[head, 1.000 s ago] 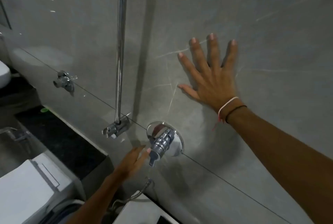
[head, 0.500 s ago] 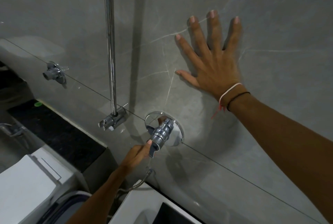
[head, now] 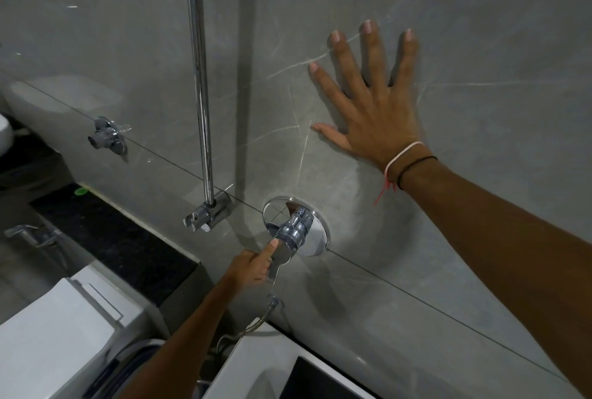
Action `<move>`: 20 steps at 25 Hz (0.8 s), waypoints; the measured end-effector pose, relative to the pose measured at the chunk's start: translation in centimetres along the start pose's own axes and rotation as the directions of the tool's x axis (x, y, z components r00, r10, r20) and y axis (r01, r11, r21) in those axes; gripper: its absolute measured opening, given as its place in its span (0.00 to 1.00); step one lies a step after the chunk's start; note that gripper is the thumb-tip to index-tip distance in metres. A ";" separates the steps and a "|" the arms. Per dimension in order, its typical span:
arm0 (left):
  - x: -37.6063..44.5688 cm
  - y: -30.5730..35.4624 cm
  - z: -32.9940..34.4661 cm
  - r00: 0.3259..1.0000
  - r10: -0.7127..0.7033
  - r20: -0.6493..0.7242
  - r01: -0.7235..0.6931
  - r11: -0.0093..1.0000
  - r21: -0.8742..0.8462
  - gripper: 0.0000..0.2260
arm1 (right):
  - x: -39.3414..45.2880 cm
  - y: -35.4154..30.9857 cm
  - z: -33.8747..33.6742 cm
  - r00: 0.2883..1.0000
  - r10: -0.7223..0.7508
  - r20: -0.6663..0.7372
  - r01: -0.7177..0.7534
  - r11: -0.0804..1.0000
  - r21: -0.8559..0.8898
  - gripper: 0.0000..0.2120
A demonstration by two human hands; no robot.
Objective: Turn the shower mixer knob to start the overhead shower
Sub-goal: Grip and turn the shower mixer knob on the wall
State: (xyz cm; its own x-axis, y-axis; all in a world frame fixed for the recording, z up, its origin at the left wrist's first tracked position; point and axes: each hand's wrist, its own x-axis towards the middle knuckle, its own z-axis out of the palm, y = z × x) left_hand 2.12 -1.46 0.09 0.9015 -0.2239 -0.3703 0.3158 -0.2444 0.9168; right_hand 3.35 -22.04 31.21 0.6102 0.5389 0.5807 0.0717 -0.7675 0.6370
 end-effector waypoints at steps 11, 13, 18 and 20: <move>-0.9 1.0 0.2 0.999 0.025 -0.034 -0.025 1.000 0.018 0.25 | 0.6 0.5 1.3 1.000 -0.014 -0.025 0.012 0.997 -0.077 0.45; -1.7 1.4 0.5 0.988 0.129 -0.080 -0.116 0.983 0.144 0.25 | 0.6 0.4 1.5 0.999 -0.020 -0.041 0.016 0.995 -0.098 0.45; -3.1 3.6 1.5 0.861 0.454 -0.231 -0.376 0.873 0.312 0.09 | 0.6 0.5 1.8 0.998 -0.023 -0.056 0.018 0.996 -0.082 0.44; -3.1 5.0 2.2 0.808 0.531 -0.254 -0.430 0.827 0.362 0.15 | 0.6 0.6 1.8 0.998 -0.028 -0.059 0.023 0.996 -0.082 0.44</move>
State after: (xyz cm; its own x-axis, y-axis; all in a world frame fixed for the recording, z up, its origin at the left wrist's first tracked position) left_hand 0.27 -4.05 5.49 0.9717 -0.0708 0.2255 -0.2330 -0.4474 0.8635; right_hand 5.16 -22.81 31.08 0.5603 0.5799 0.5914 0.0210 -0.7237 0.6898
